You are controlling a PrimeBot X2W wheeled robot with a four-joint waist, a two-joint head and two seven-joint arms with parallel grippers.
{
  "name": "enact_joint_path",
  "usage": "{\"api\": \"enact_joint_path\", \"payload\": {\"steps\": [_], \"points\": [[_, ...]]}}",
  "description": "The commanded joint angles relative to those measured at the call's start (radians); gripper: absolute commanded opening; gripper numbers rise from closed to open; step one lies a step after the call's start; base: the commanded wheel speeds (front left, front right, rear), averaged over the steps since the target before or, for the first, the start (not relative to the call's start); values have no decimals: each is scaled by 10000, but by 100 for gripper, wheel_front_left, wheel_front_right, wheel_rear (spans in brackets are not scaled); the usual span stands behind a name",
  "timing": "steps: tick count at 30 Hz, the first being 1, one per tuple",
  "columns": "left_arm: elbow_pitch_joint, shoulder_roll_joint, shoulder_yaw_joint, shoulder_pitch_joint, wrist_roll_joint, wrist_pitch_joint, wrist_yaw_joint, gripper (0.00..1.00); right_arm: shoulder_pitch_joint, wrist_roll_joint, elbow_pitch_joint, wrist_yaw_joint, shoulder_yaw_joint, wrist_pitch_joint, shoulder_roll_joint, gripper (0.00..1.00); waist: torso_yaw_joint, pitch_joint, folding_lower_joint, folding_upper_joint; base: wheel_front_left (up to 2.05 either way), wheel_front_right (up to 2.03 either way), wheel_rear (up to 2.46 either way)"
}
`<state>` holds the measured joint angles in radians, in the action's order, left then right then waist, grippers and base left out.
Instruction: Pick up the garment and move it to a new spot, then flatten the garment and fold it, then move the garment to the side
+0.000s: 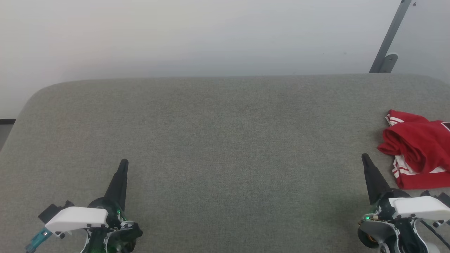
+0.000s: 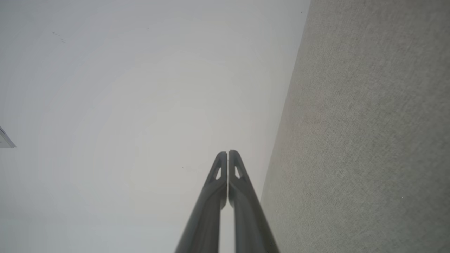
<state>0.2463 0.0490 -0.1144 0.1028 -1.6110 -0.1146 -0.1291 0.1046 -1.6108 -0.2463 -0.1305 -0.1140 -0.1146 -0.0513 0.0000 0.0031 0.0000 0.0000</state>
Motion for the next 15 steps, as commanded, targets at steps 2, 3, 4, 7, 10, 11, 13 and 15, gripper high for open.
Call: {"api": "enact_joint_path", "payload": {"steps": [2, 3, 4, 7, 10, 11, 13, 15], "points": [[-32, -13, -23, 114, -28, -33, -28, 0, 72, -38, 39, -4, -7, -12, 32, 0, 0, 0, 0, 0, 0, 0, 0], [-32, -13, -23, 114, -29, -33, -28, 0, 71, -38, 39, -4, -7, -12, 32, 0, 0, 0, 0, 0, 0, 0, 0], [-32, -13, -22, 114, -29, -33, -28, 0, 71, -38, 39, -4, -7, -12, 32, 0, 0, 0, 0, 0, 0, 0, 0], [-33, -13, -23, 114, -29, -33, -28, 0, 71, -38, 39, -4, -7, -12, 32, 0, 0, 0, 0, 0, 0, 0, 0], [-33, -13, -23, 114, -30, -34, -28, 0, 71, -38, 39, -4, -5, -12, 32, 0, 0, 0, 0, 0, 0, 0, 0], [-31, -13, -22, 114, -30, -32, -28, 0, 71, -38, 39, -4, -7, -12, 32, 0, 0, 0, 0, 0, 0, 0, 0], [-31, -13, -22, 114, -30, -33, -28, 0, 71, -38, 39, -4, -6, -12, 32, 0, 0, 0, 0, 0, 0, 0, 0], [-31, -13, -22, 114, -30, -32, -28, 0, 71, -38, 39, -4, -5, -12, 32, 0, 0, 0, 0, 0, 0, 0, 0]]}}
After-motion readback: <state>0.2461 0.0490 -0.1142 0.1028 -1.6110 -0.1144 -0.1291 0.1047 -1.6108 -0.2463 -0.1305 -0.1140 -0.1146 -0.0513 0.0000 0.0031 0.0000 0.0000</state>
